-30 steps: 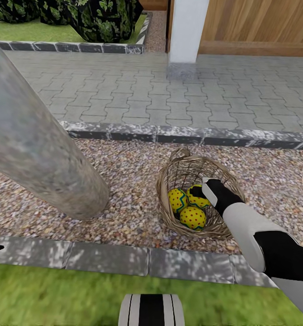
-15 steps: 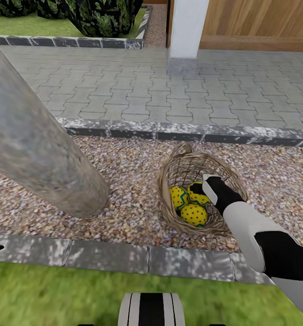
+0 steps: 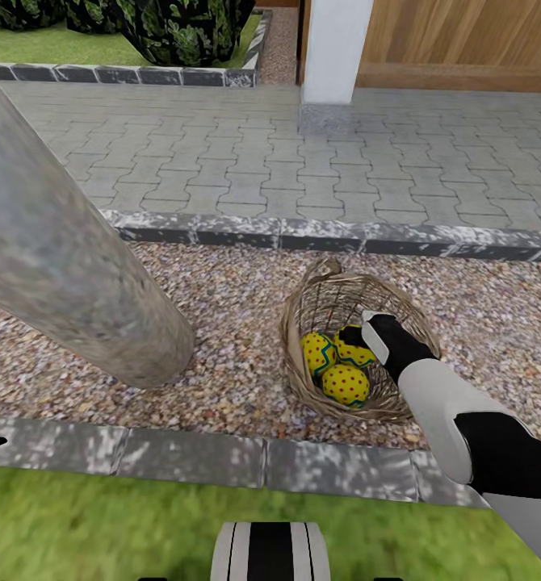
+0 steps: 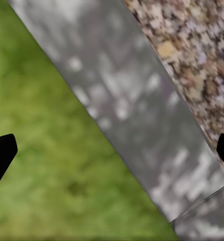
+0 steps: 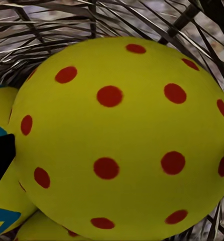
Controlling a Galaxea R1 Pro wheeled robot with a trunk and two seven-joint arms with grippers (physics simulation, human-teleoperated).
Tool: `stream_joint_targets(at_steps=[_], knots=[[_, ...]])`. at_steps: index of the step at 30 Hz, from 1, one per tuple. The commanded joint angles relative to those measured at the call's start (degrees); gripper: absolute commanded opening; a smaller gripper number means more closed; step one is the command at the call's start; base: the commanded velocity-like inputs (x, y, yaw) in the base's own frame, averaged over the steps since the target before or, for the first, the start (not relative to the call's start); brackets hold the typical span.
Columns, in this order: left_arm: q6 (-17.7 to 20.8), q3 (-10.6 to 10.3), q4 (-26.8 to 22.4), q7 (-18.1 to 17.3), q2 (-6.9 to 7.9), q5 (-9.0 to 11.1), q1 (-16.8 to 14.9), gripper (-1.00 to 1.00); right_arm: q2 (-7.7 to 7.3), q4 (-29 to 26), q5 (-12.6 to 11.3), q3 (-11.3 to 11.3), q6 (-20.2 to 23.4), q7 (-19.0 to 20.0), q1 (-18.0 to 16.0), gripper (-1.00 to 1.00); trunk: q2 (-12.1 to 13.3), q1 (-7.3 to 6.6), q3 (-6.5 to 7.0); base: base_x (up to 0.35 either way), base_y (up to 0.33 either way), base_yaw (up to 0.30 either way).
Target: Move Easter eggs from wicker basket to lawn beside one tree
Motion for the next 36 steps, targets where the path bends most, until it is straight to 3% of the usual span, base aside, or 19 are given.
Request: stream_joint_targets(at_steps=[1,12,28,36], knots=[[0.25,0.14,-0.01,-0.59,-0.02,-0.54,-0.07,1.0,0.01,2.39,-2.86,0.09,-0.15,-0.33,0.04,-1.0,0.0,0.02,-0.04,0.0,0.0,0.0],[0.33,0.14,-0.76,-0.62,-0.24,-0.45,-0.07,1.0,0.04,2.39,-2.87,0.09,0.09,-0.33,0.04,-1.0,-0.03,0.07,-0.49,0.0,0.0,0.0],[0.33,0.13,-0.8,-0.64,-0.46,-0.19,-0.07,1.0,0.3,2.39,-2.87,0.09,0.39,-0.37,0.04,-1.0,0.11,-0.19,1.73,0.0,0.0,0.0],[0.33,0.09,-0.8,-0.59,-0.51,-0.19,-0.07,1.0,0.3,2.39,-2.87,0.09,0.35,-0.34,0.04,-1.0,0.21,-0.4,3.5,0.0,0.0,0.0]])
